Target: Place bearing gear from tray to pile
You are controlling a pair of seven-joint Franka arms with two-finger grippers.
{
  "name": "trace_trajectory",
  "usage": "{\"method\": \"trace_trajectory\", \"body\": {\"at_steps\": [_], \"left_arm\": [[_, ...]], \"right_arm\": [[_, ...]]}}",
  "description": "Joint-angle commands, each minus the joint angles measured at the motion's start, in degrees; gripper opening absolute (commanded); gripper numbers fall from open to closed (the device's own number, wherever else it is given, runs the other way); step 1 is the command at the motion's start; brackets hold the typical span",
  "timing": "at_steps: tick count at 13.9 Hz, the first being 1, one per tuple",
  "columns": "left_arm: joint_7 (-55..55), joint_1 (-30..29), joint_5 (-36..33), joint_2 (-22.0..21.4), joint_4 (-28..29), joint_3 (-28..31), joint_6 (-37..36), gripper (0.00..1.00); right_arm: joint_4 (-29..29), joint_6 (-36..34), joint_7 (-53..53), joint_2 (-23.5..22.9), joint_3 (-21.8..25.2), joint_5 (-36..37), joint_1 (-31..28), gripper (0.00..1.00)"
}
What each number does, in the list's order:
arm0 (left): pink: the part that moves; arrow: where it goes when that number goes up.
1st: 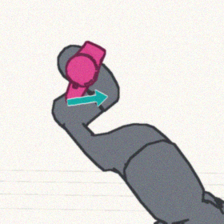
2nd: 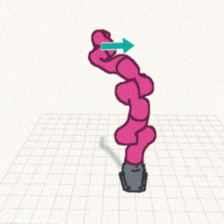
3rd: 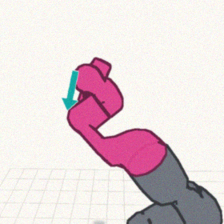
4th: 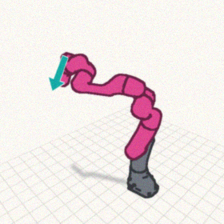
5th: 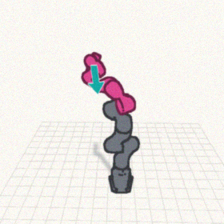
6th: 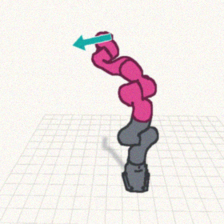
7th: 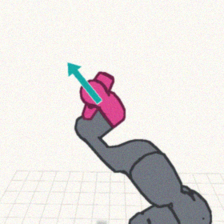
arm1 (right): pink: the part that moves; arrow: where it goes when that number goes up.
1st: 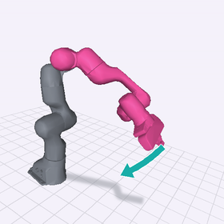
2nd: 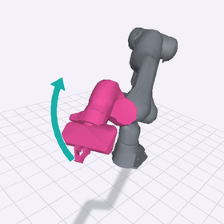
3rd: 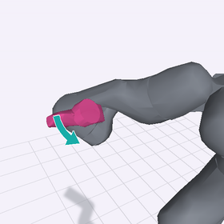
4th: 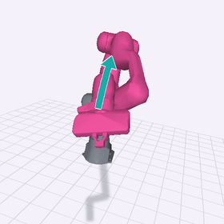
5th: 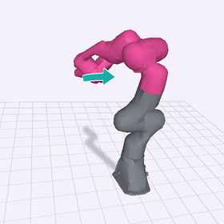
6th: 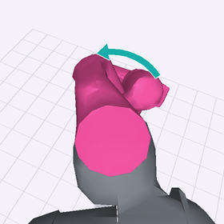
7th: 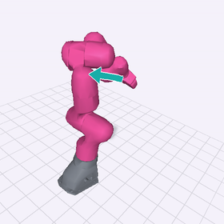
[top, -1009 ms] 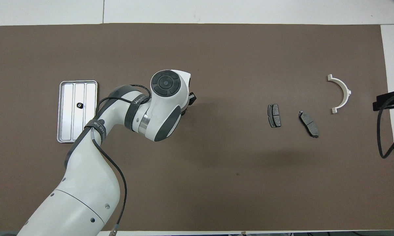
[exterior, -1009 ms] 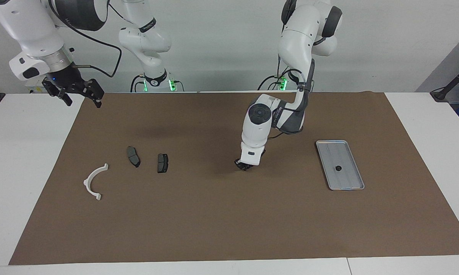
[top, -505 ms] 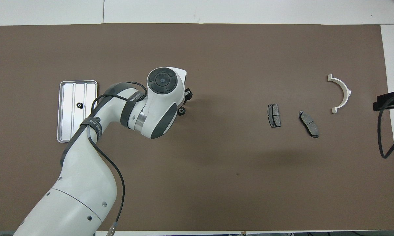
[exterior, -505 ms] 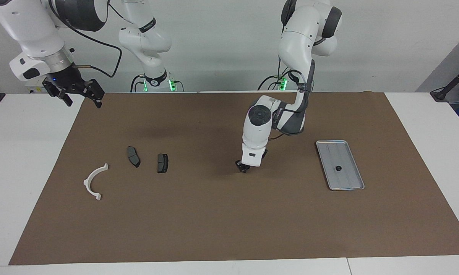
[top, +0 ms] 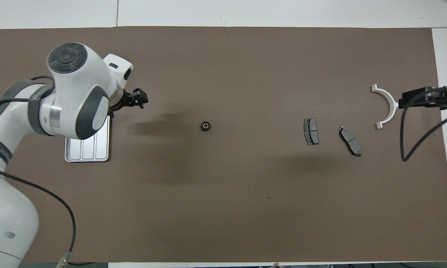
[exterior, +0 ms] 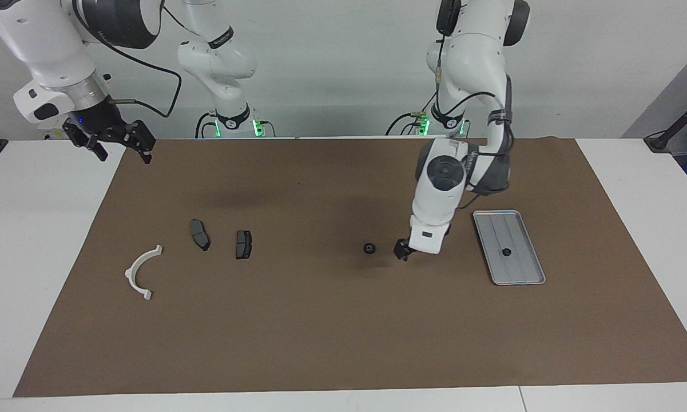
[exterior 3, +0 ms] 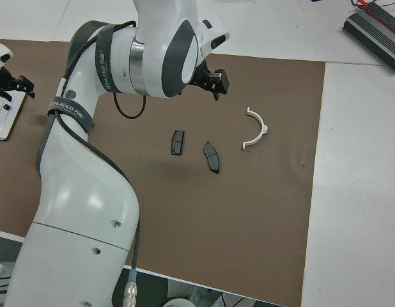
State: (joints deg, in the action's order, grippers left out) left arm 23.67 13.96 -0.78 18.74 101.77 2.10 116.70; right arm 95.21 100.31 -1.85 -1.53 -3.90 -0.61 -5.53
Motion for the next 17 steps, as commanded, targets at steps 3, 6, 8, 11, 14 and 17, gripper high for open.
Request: {"method": "trace_trajectory", "body": {"at_steps": [3, 6, 8, 11, 14, 17], "left_arm": [[-16.9, -9.1, -0.6, -2.8, 5.6, -0.8, 5.3, 0.84], [-21.6, -11.1, -0.5, -2.3, 8.0, -0.8, 10.8, 0.81], [-21.4, -11.8, -0.5, -2.0, 10.7, -0.8, 15.5, 0.77], [-21.0, -12.1, -0.5, -2.0, 12.0, -0.8, 16.5, 0.6], [-20.8, -12.1, -0.5, -1.1, 12.0, -0.8, 17.6, 0.56], [-20.2, -11.9, -0.5, -1.0, 13.9, -0.8, 20.4, 0.55]], "right_arm": [[-12.3, -0.7, -10.2, -13.2, -0.1, 0.1, 8.5, 1.0], [-16.4, -0.7, -23.2, -18.0, -0.1, 4.5, 18.8, 1.0], [-18.6, 0.0, -31.0, -21.7, 0.1, 4.9, 24.8, 1.0], [-22.2, 4.0, -42.3, -28.7, 0.1, 6.1, 33.4, 0.99], [-28.0, 4.5, -42.4, -34.5, -0.1, 6.1, 37.4, 1.0], [-28.2, 7.2, -42.7, -37.0, -0.1, 6.1, 39.6, 0.99]]}}
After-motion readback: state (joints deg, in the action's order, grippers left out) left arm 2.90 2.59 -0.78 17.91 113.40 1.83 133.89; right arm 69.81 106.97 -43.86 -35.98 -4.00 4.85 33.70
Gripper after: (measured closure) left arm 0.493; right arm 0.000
